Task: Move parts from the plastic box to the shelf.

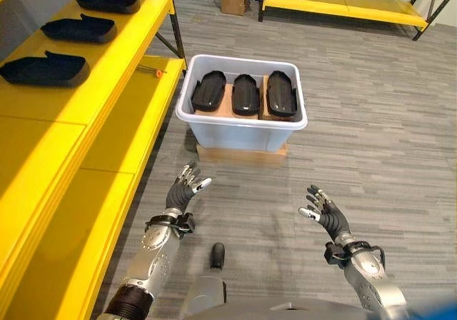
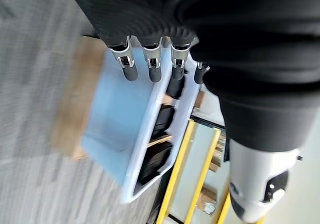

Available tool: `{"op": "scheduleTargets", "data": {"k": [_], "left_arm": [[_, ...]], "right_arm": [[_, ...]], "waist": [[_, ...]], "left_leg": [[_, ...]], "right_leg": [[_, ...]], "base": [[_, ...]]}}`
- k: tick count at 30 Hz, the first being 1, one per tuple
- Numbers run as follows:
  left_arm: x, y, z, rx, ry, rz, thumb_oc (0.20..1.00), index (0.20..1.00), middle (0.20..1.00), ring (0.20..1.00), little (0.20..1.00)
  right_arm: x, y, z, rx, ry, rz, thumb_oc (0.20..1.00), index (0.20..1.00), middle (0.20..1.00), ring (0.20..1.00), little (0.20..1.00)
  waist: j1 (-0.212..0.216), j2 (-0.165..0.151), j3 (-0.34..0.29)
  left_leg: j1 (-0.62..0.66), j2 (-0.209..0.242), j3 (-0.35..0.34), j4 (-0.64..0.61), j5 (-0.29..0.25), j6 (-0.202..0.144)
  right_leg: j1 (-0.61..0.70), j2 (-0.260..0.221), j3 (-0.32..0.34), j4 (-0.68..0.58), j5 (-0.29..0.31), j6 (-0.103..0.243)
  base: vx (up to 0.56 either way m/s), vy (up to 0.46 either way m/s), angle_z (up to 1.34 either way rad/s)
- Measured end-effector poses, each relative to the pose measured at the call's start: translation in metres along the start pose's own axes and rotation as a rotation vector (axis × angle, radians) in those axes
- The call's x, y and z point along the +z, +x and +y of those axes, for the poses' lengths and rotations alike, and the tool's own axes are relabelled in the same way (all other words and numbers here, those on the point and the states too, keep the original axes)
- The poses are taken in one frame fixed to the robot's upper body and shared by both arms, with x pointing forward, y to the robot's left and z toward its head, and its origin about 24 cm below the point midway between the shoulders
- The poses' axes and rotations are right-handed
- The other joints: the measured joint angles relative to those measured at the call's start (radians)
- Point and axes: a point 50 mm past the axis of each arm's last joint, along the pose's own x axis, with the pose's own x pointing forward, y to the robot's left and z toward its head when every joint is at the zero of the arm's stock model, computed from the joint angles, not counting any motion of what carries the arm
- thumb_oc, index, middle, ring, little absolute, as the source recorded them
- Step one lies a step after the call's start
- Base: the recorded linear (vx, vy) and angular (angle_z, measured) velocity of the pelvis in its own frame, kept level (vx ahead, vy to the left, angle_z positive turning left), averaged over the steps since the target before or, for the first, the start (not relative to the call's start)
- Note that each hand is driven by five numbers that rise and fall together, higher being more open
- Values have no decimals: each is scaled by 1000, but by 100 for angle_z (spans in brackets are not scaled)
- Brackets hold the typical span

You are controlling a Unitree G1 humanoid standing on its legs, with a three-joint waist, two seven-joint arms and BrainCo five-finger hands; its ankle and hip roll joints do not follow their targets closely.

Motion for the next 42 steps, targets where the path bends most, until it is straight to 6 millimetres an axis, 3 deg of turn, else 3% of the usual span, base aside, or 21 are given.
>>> {"op": "scheduleTargets", "data": {"k": [1,3,5,7,8,9,10,12,15,17,18,20,21,25,28,30,33,35,38,40,42], "left_arm": [[-6,-4,-1,-3,-3,19,1000,1000,1000,1000,1000],[-4,-2,-2,-6,1,13,1000,1000,1000,1000,1000],[2,3,-4,-17,6,-8,1000,1000,1000,1000,1000],[4,3,-1,-10,21,-13,1000,1000,1000,1000,1000],[4,1,-1,-8,21,-14,1000,1000,1000,1000,1000],[2,1,1,-7,35,2,1000,1000,1000,1000,1000],[-1,-2,-1,-13,32,15,1000,1000,1000,1000,1000],[1,0,-3,-19,23,8,1000,1000,1000,1000,1000],[-3,-4,2,-8,19,19,1000,1000,1000,1000,1000],[-7,-10,5,7,14,34,1000,1000,1000,1000,1000],[-11,-12,5,14,2,46,1000,1000,1000,1000,1000],[-16,-12,-5,-3,-39,50,1000,1000,1000,1000,1000],[-18,-14,-11,-18,-62,47,1000,1000,1000,1000,1000],[-16,-14,-10,-25,-55,39,1000,1000,1000,1000,1000],[-16,-14,-13,-35,-55,40,1000,1000,1000,1000,1000],[-16,-13,-13,-39,-53,40,1000,1000,1000,1000,1000],[-14,-11,-14,-42,-53,33,1000,1000,1000,1000,1000],[-15,-12,-13,-34,-56,39,1000,1000,1000,1000,1000],[-14,-10,-9,-20,-70,33,1000,1000,1000,1000,1000],[-11,-8,-10,-29,-68,28,1000,1000,1000,1000,1000],[-10,-4,-15,-48,-64,24,1000,1000,1000,1000,1000]], "right_arm": [[8,7,2,14,-8,-25,1000,1000,1000,1000,1000],[8,8,2,23,-10,-24,1000,1000,1000,1000,1000],[8,8,3,26,-11,-17,1000,1000,1000,1000,1000],[13,17,11,46,10,-44,1000,1000,1000,1000,1000],[18,18,15,63,9,-63,1000,1000,1000,1000,1000],[20,21,17,57,28,-78,1000,1000,1000,1000,1000],[19,20,18,74,11,-66,1000,1000,1000,1000,1000],[15,15,12,67,-8,-43,1000,1000,1000,1000,1000],[10,13,13,70,-13,-24,1000,1000,1000,1000,1000],[11,14,14,74,-16,-25,1000,1000,1000,1000,1000],[12,14,12,73,-30,-24,1000,1000,1000,1000,1000],[13,14,7,66,-58,-21,1000,1000,1000,1000,1000],[16,14,4,65,-74,-26,1000,1000,1000,1000,1000],[29,15,-3,56,-99,-71,1000,1000,1000,1000,1000],[31,14,-10,49,-130,-67,1000,1000,1000,1000,1000],[21,8,-9,43,-114,-34,1000,1000,1000,1000,1000],[23,9,-9,46,-115,-42,1000,1000,1000,1000,1000],[27,12,-8,49,-118,-55,1000,1000,1000,1000,1000],[32,13,-9,47,-127,-76,1000,1000,1000,1000,1000],[31,13,-9,36,-120,-79,1000,1000,1000,1000,1000],[32,13,-12,13,-117,-85,1000,1000,1000,1000,1000]], "waist": [[0,41,-24],[-6,37,-20],[-4,33,-16],[11,43,10],[4,53,17],[-19,61,60],[-18,78,68],[-58,104,89],[-67,90,80],[-68,67,66],[-63,75,65],[-66,85,60],[-57,78,38],[-46,69,26],[-54,112,8],[-84,101,-7],[-76,104,-5],[-63,101,5],[-30,37,48],[-38,18,57],[-38,7,68]], "left_leg": [[0,-10,22,7,-34,22],[-4,-36,7,24,-37,39],[9,-37,-29,33,-48,56],[58,-24,4,98,-103,97],[63,-25,-32,122,-191,169],[107,-21,-39,115,-194,101],[120,-10,-29,111,-203,105],[185,0,-33,47,-190,56],[250,-8,-33,-2,-216,16],[318,10,-44,-30,-239,-19],[348,37,-49,-34,-253,-39],[367,76,-59,13,-235,-87],[334,92,-43,109,-217,-124],[267,78,-33,21,-224,-106],[188,127,-34,-24,-148,-91],[210,130,-49,-54,-149,-89],[205,131,-71,-45,-149,-89],[148,115,-87,85,-165,-128],[-47,83,-136,475,-168,-142],[-45,159,-98,361,-181,-140],[-30,267,-83,125,-140,-186]], "right_leg": [[-67,-18,11,124,-2,6],[-103,-44,15,212,-9,39],[-155,-25,48,266,-12,42],[-304,-11,59,590,76,86],[-385,-4,52,731,112,75],[-440,-27,-12,821,58,8],[-503,-8,-25,780,32,-28],[-590,-4,-81,513,19,-23],[-588,-34,-107,97,138,18],[-550,-51,-131,19,167,21],[-514,-30,-140,-9,242,17],[-422,15,-145,-64,335,-64],[-355,34,-155,-130,336,-112],[-303,47,-157,-160,313,-121],[-287,109,-161,-164,283,-114],[-271,108,-176,-164,257,-92],[-266,107,-187,-163,249,-94],[-250,103,-186,-162,226,-89],[-225,76,-182,-163,200,-128],[-220,77,-188,-168,186,-136],[-221,84,-182,-163,188,-110]], "base": [[197,137,-39],[92,74,13],[207,218,50],[488,393,14],[469,278,1],[318,3,-17],[213,-89,7],[259,-123,3],[183,-105,8],[236,-157,17],[198,-119,34],[177,-146,46],[132,-144,29],[92,-134,-5],[75,-117,-15],[111,-189,20],[76,-156,22],[21,-185,18],[71,-18,6],[171,161,16],[142,276,0]]}}
